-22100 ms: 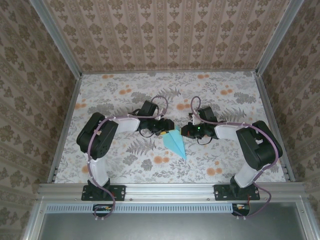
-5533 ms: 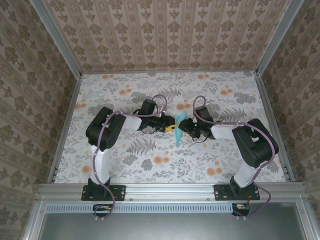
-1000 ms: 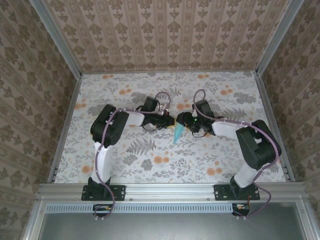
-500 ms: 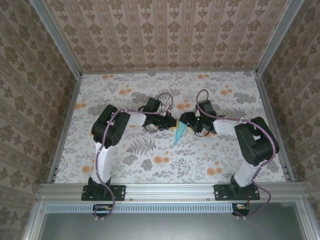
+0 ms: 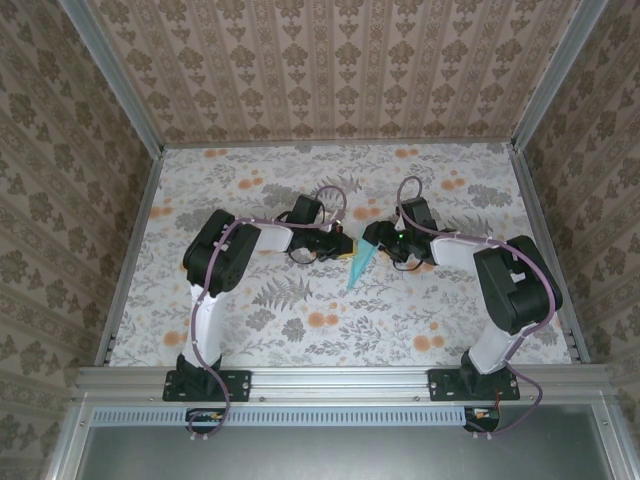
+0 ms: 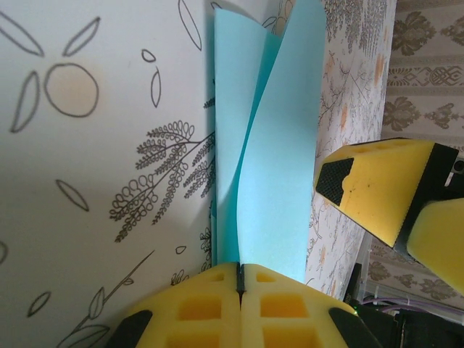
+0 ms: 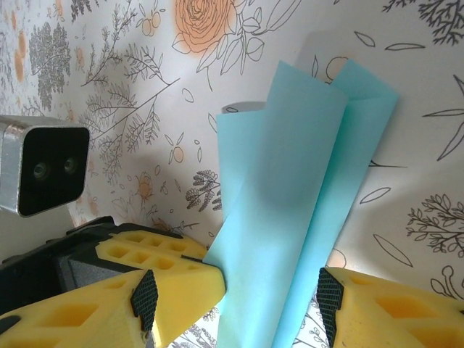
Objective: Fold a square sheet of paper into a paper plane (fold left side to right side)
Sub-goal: Fold the wing for the fifth time at the center of the table.
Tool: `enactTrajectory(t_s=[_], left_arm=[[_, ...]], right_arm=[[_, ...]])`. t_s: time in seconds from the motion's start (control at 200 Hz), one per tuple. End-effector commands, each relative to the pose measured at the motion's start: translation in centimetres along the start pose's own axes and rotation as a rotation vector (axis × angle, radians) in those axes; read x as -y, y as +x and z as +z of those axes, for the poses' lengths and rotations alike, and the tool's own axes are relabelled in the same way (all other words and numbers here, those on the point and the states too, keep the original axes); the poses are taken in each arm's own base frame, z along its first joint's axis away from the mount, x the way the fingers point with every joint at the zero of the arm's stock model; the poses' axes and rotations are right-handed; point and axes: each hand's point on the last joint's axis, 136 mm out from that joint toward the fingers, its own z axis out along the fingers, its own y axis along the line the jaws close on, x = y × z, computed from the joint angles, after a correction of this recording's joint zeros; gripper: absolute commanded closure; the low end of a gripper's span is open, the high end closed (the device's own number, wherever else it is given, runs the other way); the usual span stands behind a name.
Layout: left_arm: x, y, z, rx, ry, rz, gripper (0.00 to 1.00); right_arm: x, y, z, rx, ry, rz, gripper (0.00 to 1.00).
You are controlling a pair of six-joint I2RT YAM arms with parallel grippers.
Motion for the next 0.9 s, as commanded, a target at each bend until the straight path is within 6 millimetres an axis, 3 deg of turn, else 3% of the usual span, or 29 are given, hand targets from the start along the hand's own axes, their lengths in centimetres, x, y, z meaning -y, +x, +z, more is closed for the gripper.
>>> enactTrajectory(t_s=[0.0, 0.505, 0.895], left_arm=[[-1.2, 1.4, 0.7, -0.038, -0.048, -0.022, 1.0], [-1.1, 1.3, 0.7, -0.038, -0.045, -0.018, 1.0], [1.0, 0.3, -0.1, -0.005, -0.025, 0.058, 1.0]], right_arm=[[-0.9, -0.3, 0.5, -0.01, -0.032, 0.004, 0.37], [-0.7, -0.3, 1.8, -0.031, -0.04, 0.012, 0.37], [2.1, 1.0, 2.8, -0.095, 0.09, 0.043, 0.37]])
